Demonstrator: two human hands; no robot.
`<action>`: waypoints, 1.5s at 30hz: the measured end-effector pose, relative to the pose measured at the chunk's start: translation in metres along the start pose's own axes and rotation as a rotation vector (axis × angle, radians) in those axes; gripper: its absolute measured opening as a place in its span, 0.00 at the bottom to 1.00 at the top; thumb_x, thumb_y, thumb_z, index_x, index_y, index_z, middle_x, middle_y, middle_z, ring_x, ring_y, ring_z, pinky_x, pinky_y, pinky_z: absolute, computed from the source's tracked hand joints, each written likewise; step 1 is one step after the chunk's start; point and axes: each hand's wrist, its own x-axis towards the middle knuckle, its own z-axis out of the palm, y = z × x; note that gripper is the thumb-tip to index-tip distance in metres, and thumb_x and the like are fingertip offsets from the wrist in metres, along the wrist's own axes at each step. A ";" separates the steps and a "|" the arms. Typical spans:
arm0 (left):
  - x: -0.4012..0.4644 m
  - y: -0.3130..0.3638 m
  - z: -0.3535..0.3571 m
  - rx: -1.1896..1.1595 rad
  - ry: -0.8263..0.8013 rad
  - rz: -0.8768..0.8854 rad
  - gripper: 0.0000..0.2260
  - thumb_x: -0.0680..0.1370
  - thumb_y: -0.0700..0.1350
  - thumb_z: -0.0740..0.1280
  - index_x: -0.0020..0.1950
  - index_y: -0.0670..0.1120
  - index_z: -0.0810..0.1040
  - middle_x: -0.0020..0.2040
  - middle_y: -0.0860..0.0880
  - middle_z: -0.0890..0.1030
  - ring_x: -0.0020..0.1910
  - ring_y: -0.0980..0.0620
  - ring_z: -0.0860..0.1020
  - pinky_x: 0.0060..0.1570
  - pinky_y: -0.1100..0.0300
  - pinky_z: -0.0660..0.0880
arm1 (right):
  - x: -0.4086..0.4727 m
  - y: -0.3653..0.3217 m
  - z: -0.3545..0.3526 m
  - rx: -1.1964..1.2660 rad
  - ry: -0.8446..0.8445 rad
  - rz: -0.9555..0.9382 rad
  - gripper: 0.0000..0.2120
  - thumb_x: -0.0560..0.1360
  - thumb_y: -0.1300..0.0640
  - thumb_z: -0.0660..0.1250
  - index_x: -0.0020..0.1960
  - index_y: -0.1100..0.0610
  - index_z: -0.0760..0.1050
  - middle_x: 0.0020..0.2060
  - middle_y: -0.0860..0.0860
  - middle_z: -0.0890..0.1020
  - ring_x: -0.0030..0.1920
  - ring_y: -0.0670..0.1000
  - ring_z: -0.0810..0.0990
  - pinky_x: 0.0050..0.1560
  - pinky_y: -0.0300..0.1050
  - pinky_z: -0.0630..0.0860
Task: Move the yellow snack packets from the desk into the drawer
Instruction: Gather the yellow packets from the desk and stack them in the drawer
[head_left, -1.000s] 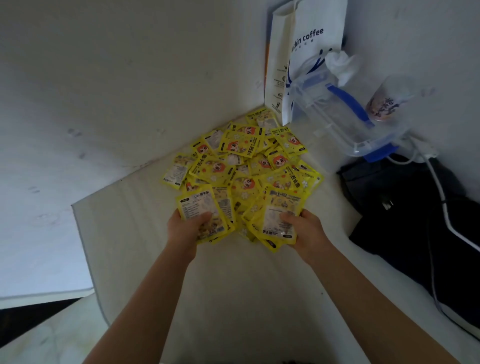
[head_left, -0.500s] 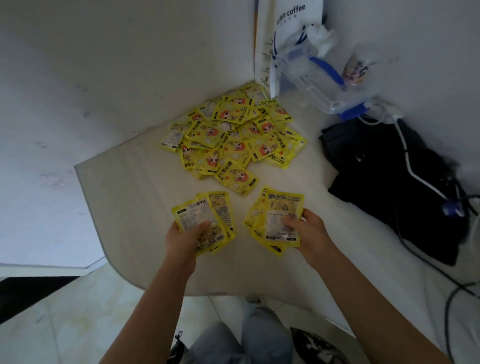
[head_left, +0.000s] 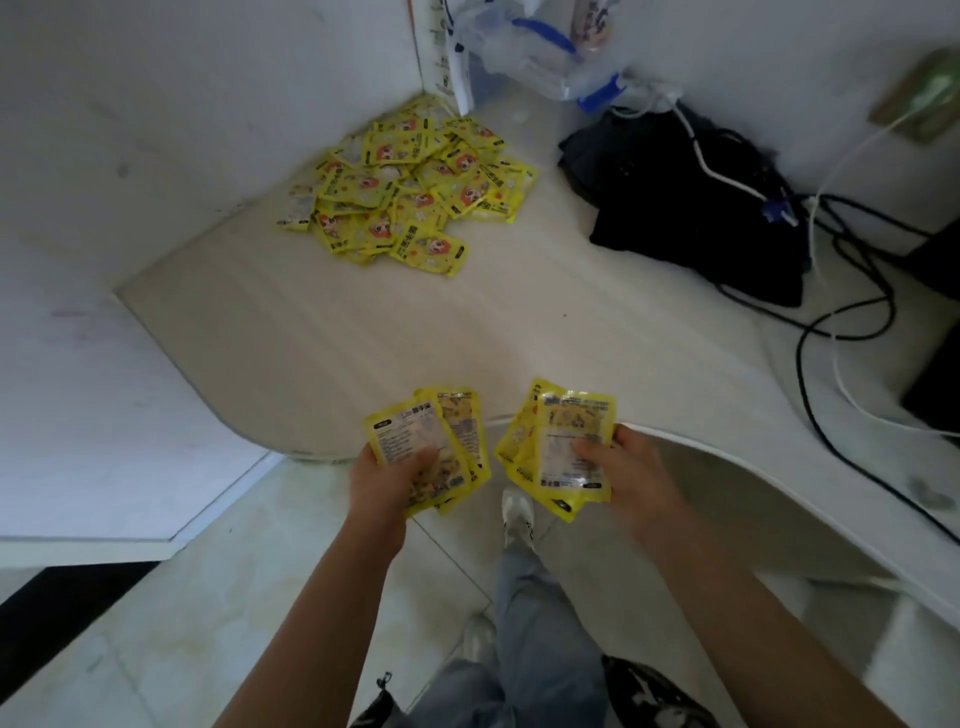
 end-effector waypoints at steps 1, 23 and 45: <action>-0.007 -0.006 -0.001 0.011 -0.005 -0.003 0.16 0.71 0.32 0.72 0.58 0.41 0.78 0.53 0.38 0.83 0.51 0.38 0.83 0.54 0.37 0.78 | -0.009 0.008 -0.006 0.007 0.000 0.001 0.12 0.72 0.68 0.68 0.55 0.61 0.78 0.52 0.62 0.83 0.52 0.62 0.82 0.56 0.64 0.78; -0.178 -0.167 0.132 0.309 -0.234 -0.053 0.17 0.70 0.33 0.73 0.57 0.42 0.80 0.52 0.40 0.84 0.50 0.39 0.83 0.53 0.37 0.78 | -0.141 0.136 -0.273 0.153 0.231 0.045 0.09 0.72 0.68 0.67 0.50 0.59 0.79 0.46 0.58 0.85 0.47 0.60 0.84 0.48 0.59 0.81; -0.265 -0.362 0.355 0.832 -0.439 -0.001 0.17 0.67 0.34 0.76 0.54 0.43 0.79 0.49 0.45 0.84 0.45 0.48 0.82 0.39 0.61 0.76 | -0.144 0.251 -0.526 0.096 0.377 0.209 0.12 0.74 0.70 0.65 0.57 0.66 0.74 0.51 0.63 0.82 0.49 0.64 0.82 0.50 0.61 0.80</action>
